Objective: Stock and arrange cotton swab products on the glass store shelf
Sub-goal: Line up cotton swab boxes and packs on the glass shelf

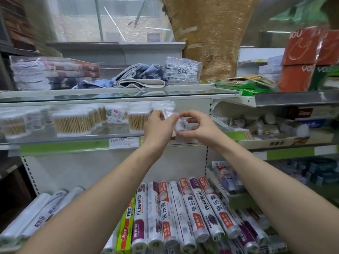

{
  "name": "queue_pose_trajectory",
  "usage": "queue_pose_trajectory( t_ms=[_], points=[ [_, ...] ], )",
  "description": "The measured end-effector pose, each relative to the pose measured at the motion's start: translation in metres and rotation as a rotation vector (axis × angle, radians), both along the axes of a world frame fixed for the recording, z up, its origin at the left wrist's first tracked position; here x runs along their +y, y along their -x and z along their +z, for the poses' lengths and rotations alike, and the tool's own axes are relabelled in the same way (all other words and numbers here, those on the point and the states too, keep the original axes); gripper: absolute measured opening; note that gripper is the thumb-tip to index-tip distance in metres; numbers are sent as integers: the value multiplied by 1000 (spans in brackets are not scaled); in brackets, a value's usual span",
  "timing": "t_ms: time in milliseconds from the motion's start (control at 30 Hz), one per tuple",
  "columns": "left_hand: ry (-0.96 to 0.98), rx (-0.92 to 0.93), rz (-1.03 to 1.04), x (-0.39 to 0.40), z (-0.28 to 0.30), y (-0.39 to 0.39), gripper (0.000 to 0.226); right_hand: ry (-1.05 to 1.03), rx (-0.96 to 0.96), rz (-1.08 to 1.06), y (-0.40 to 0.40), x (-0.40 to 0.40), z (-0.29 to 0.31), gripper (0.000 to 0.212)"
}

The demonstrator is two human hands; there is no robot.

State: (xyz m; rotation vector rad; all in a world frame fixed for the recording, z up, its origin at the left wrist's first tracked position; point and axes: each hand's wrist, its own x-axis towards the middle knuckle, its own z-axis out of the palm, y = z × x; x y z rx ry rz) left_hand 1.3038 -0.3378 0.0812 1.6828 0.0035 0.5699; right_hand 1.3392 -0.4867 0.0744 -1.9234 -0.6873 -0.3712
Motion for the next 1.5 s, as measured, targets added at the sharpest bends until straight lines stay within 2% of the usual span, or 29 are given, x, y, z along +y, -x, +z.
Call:
queue_pose_trajectory(
  t_ms=[67, 233, 500, 600, 700, 800, 900, 967, 1067, 1200, 1400, 1500],
  points=[
    [74, 6, -98, -6, 0, 1, 27, 26, 35, -3, 2, -5, -5, 64],
    [-47, -16, -86, -11, 4, 5, 41, -58, -55, -158, 0, -12, -9, 13],
    [-150, -52, 49, 23, -2, 6, 41, -106, 30, -177, 2, -18, -7, 19],
    [-187, -72, 76, 32, -2, 5, 38, -126, 39, -270, -4, -19, -4, 16],
    [-224, -98, 116, 35, -2, 3, 33, -217, 107, -320, -15, -20, 2, 13],
    [-248, -116, 138, 34, -3, -2, 26, -334, 216, -346, -32, -22, 13, 21],
    [-280, -141, 175, 31, -1, -8, 18, -173, 188, -504, -56, -24, 22, 27],
    [-286, -159, 204, 29, 2, -12, 17, -110, 208, -536, -71, -20, 30, 34],
    [-318, -170, 247, 28, 7, -17, 15, -131, 319, -467, -96, -13, 38, 25],
    [-334, -201, 274, 31, 10, -29, 18, -143, 411, -334, -128, -9, 38, 26],
    [-310, -226, 324, 30, 5, -39, 20, 55, 279, -284, -151, 1, 31, 16],
    [-314, -233, 351, 29, 3, -39, 21, 157, 297, -237, -155, 6, 36, 21]
  ],
)
